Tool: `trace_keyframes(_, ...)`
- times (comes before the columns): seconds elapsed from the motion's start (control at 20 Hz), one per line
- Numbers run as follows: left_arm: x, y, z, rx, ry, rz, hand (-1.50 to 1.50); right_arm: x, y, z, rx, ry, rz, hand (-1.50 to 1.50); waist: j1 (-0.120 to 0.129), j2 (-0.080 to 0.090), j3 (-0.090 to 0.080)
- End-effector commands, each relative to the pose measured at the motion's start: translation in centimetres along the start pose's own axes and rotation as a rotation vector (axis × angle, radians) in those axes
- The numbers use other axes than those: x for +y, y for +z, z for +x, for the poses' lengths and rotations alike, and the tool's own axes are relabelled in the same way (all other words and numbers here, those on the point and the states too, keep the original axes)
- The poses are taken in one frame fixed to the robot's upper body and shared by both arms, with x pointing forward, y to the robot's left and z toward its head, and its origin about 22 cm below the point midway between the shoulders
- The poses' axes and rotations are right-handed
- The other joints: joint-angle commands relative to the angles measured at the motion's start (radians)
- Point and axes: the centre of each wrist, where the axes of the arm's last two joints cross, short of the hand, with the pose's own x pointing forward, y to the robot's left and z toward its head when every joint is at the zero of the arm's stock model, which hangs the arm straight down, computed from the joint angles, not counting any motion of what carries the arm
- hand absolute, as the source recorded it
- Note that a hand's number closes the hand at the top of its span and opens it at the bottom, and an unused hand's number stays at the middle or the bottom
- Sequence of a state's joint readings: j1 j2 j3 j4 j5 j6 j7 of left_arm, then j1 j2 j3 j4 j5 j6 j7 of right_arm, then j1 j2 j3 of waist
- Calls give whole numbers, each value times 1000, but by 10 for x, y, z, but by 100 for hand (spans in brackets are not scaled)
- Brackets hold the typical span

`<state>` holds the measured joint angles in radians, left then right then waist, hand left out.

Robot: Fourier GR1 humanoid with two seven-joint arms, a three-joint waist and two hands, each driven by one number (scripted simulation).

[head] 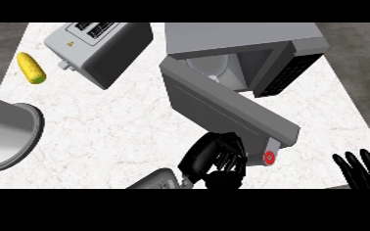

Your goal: Pick up the milk, place it into the microwave and close the microwave

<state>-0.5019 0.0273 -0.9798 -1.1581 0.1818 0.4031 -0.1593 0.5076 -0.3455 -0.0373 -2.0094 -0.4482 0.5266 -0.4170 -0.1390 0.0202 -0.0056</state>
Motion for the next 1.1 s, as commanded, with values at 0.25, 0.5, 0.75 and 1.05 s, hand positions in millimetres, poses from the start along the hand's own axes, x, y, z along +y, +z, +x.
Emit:
trace_keyframes(0.25,11,-37,23,-79,21,158,150,9,-13,19,4,-15,20,-150,-44,13,0)
trace_keyframes(0.5,29,-61,36,-83,16,231,150,13,-21,27,26,-7,31,-150,-55,19,1)
trace_keyframes(0.75,45,-78,38,-60,23,256,150,15,-28,36,12,-18,28,-150,-63,27,1)
trace_keyframes(1.05,60,-86,35,-60,87,306,150,17,-31,44,15,-15,27,-150,-74,35,0)
